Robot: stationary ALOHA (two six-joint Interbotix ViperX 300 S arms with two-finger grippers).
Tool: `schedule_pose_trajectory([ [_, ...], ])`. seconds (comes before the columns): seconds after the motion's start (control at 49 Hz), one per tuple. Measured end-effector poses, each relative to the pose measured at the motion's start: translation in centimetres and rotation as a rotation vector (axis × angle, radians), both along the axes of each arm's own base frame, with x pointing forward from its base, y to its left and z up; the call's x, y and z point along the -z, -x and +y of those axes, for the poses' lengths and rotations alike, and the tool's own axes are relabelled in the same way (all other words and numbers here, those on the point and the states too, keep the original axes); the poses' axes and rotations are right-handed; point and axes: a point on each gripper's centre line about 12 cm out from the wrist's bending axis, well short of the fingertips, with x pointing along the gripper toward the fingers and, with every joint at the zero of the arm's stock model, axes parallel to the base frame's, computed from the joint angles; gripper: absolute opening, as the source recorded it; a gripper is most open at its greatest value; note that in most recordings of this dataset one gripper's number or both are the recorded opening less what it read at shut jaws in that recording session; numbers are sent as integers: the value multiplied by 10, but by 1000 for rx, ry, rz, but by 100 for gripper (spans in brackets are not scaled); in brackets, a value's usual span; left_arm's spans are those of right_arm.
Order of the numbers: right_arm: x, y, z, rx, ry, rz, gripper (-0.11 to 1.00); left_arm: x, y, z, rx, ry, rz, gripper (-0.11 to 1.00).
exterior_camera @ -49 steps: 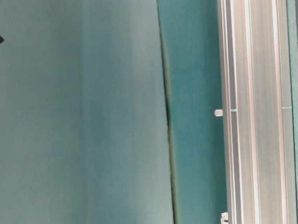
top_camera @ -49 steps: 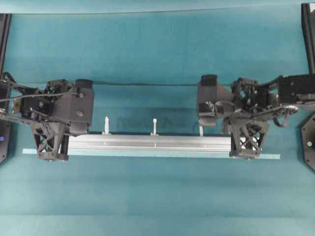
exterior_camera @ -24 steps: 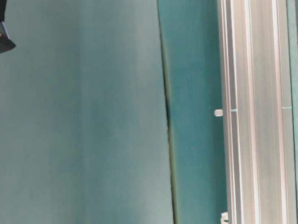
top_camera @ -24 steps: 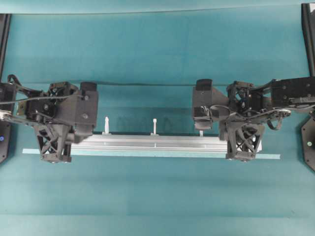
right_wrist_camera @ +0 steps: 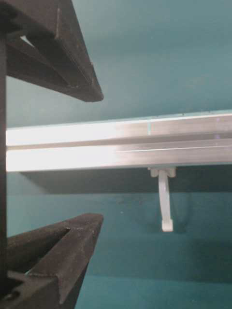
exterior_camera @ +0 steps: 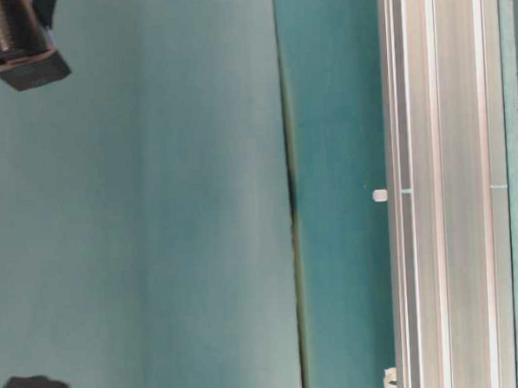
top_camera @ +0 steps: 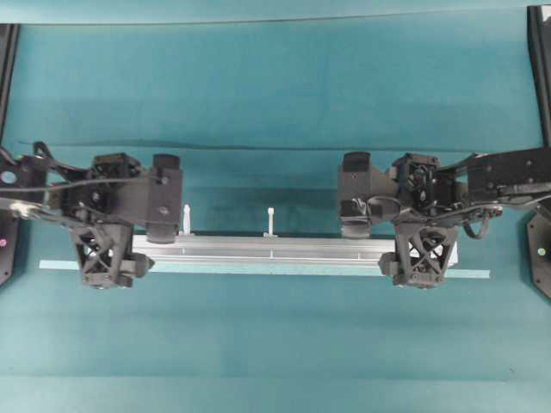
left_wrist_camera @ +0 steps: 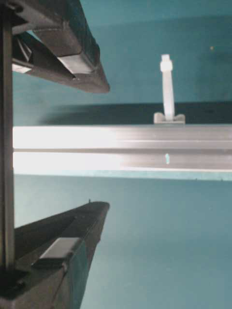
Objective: Lift the large metal rail with both hands.
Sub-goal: 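Lower both open grippers over the rail near each end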
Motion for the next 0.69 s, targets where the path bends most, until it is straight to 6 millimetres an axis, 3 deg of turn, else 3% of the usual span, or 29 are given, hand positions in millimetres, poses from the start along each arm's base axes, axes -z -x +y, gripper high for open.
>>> schedule_pose_trajectory([
  [0.266,14,1,-1,3,2,11,96,27,-4,1,-9,3,31,99],
  [0.694,39,3,-1,3,9,5,96,54,-5,8,-28,3,32,99],
])
